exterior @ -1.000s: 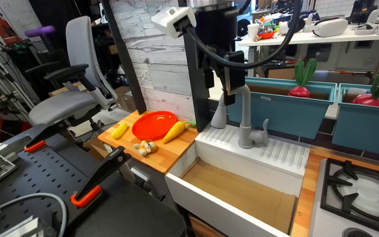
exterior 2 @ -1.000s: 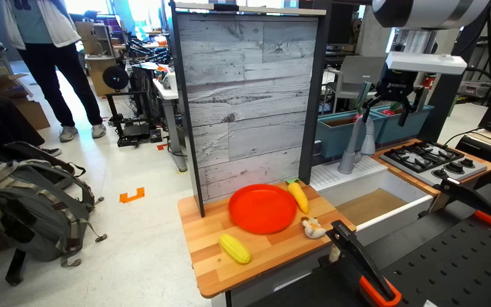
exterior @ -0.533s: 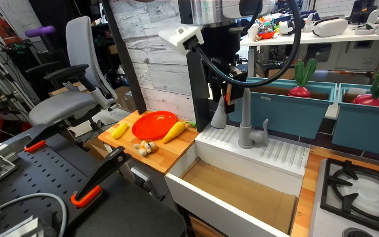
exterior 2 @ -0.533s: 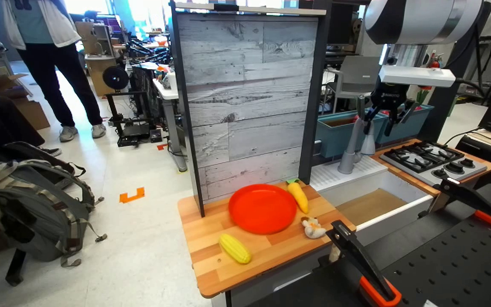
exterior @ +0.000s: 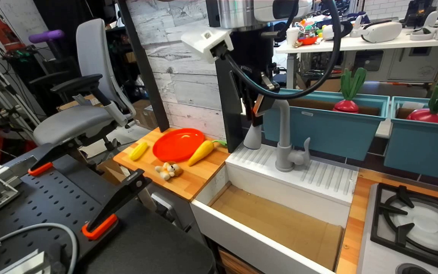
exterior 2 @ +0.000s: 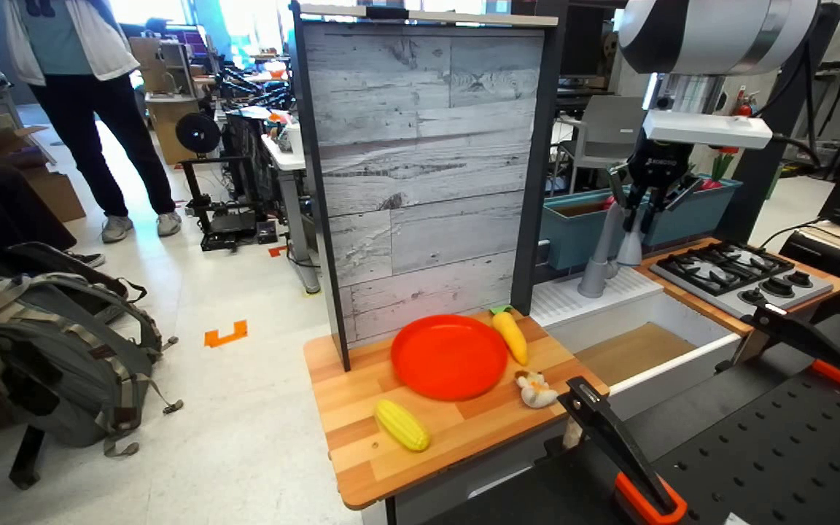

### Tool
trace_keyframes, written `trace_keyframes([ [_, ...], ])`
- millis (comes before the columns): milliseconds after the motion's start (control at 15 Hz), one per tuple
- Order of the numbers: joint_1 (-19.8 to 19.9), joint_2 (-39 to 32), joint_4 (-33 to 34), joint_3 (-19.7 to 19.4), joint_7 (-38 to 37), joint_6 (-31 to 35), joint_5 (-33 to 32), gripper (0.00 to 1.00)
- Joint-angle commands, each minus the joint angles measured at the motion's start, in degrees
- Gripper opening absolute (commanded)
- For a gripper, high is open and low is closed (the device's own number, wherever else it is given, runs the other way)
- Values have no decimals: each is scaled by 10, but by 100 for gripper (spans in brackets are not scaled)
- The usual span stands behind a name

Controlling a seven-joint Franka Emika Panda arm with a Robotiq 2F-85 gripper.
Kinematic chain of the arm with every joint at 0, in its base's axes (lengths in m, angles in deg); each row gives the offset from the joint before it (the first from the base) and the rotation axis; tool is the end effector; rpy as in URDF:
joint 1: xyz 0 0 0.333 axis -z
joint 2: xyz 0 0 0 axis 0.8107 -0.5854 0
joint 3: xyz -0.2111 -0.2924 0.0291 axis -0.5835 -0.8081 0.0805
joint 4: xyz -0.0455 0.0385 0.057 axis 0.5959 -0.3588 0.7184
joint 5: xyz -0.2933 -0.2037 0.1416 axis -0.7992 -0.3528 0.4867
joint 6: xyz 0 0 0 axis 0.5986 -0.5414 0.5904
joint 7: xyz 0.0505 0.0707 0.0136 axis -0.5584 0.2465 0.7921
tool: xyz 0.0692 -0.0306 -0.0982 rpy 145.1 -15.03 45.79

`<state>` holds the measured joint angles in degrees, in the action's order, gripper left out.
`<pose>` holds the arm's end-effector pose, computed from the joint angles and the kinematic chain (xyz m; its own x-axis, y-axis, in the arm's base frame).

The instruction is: Turn the faucet to the left

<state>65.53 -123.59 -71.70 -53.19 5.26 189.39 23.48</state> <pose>0.6150 -0.2016 0.1722 0.8561 -0.5168 0.0032 -0.5165 -0.8559 -0.0248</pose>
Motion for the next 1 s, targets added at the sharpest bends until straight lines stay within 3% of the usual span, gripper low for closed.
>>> trace_keyframes([
  [0, 39, -8, 6, 48, 39, 26, 45, 6],
  [333, 75, -23, 26, 105, 75, 11, 109, 6],
  [933, 59, -68, 96, 147, 81, -7, 143, 6],
])
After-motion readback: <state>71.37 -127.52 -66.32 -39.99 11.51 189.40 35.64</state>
